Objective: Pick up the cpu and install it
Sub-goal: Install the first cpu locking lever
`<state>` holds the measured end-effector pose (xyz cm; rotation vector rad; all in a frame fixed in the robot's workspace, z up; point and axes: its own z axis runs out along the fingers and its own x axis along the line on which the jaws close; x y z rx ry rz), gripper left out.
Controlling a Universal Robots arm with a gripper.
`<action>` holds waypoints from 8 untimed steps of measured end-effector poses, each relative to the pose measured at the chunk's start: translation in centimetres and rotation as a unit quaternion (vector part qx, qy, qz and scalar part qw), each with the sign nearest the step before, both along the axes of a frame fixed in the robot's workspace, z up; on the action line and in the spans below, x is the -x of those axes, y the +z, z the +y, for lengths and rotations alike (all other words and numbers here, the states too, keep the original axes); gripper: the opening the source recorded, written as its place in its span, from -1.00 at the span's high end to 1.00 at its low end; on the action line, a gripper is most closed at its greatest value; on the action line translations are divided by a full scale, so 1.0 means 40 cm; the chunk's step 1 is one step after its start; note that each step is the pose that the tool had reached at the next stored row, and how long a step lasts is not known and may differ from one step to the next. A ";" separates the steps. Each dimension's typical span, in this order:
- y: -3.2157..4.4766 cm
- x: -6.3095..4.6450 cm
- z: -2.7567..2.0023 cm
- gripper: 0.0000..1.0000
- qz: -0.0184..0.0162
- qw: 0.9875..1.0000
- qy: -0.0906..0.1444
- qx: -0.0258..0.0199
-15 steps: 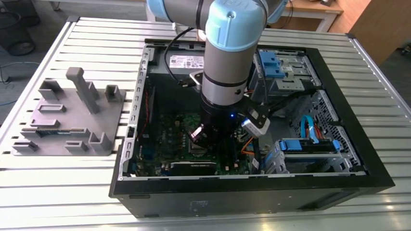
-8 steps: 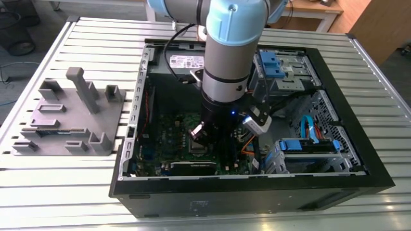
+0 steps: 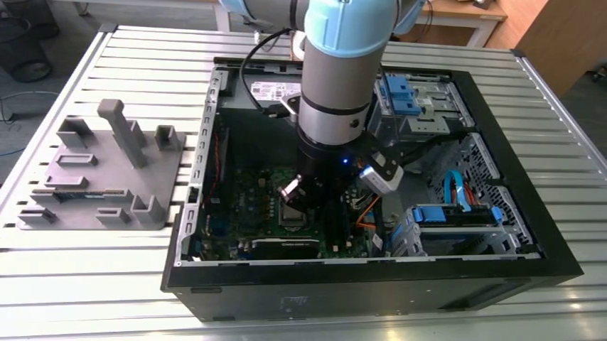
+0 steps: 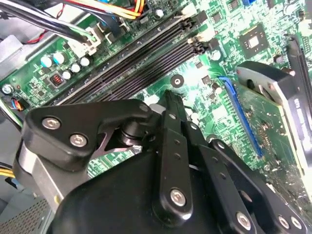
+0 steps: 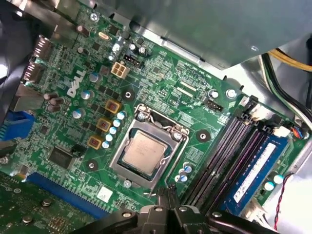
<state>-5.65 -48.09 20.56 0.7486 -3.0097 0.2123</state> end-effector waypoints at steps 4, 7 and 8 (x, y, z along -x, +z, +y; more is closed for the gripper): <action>0.000 0.035 0.001 0.79 -0.003 1.000 0.000 0.000; 0.010 0.043 0.001 0.79 -0.004 1.000 0.000 -0.001; 0.020 0.044 0.001 0.79 -0.004 1.000 0.000 -0.001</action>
